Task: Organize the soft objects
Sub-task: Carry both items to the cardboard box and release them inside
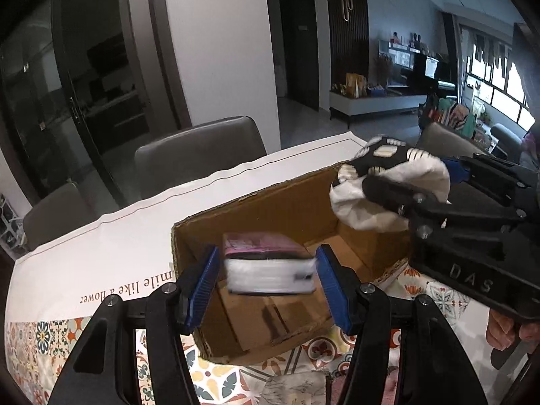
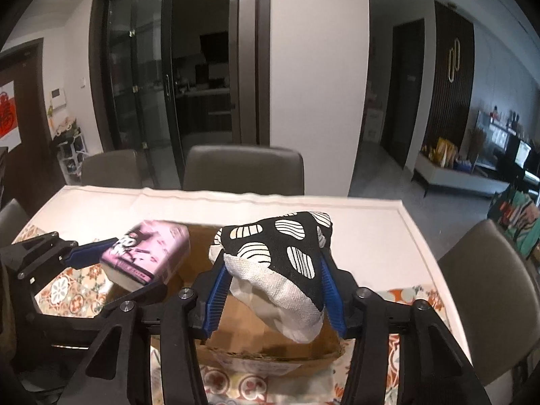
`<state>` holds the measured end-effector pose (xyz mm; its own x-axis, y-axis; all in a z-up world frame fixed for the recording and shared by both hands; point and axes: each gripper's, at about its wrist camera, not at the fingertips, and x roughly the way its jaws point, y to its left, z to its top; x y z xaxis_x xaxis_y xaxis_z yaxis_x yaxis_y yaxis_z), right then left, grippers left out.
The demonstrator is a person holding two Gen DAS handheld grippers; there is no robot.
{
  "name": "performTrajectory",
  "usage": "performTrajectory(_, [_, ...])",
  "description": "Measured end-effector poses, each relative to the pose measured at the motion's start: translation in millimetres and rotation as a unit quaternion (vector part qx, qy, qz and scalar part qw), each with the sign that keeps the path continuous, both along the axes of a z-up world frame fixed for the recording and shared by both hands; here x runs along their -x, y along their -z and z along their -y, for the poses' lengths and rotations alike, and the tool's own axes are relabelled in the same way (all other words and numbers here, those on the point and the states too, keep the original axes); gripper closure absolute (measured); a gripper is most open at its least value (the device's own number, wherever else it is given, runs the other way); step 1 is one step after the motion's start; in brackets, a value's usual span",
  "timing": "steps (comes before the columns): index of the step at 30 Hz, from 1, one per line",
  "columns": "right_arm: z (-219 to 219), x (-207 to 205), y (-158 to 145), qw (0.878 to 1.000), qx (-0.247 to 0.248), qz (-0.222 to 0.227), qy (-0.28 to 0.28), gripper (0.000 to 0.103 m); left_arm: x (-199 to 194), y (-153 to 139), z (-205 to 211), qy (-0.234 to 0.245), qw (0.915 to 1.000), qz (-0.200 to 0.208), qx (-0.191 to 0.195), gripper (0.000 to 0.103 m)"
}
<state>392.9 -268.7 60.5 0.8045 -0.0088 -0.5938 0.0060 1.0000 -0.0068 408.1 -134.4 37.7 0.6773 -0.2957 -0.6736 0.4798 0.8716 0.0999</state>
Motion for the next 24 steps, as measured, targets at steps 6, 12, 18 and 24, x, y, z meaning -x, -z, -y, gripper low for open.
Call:
performTrajectory(6, [17.4, -7.0, 12.1, 1.0, -0.012, -0.028, 0.004, 0.031, -1.6, -0.4, 0.1, -0.026, 0.9996, 0.001, -0.008, 0.037])
performTrajectory(12, [17.9, -13.8, 12.2, 0.999, -0.018, -0.037, -0.001, 0.022, 3.5, -4.4, -13.6, -0.06, 0.9981, 0.008, -0.004, 0.033])
performTrajectory(18, [6.4, -12.3, 4.4, 0.999, -0.008, -0.041, 0.002, 0.022, 11.9, -9.9, -25.3, -0.084, 0.9964, 0.012, 0.004, 0.032])
performTrajectory(24, [0.1, 9.7, -8.0, 0.999, 0.009, -0.031, 0.03, 0.022, 29.5, -15.8, -38.4, -0.091, 0.9955, 0.02, 0.017, 0.032])
